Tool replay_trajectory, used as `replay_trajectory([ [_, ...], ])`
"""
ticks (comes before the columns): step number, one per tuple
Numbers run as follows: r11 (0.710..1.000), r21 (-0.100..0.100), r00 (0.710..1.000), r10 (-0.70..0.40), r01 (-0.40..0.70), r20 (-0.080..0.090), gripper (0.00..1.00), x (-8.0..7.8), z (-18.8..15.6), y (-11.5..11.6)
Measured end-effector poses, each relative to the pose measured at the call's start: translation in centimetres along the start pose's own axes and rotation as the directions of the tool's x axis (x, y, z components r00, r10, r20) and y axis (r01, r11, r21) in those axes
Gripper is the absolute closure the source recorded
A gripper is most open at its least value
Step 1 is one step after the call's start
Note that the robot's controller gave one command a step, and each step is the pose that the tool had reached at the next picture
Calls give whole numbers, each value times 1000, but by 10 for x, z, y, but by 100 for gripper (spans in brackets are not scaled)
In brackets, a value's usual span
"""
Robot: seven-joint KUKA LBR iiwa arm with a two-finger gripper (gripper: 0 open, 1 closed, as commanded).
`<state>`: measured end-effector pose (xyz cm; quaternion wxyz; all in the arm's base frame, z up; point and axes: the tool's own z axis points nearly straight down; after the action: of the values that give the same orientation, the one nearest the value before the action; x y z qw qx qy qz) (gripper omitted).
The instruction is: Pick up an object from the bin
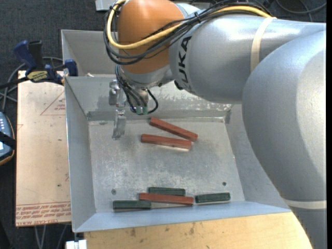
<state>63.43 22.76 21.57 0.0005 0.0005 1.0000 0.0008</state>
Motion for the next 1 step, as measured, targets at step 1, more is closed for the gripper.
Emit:
replay_trajectory([
  [1,997,4,997,-79,79,-8,0,9,111,-75],
])
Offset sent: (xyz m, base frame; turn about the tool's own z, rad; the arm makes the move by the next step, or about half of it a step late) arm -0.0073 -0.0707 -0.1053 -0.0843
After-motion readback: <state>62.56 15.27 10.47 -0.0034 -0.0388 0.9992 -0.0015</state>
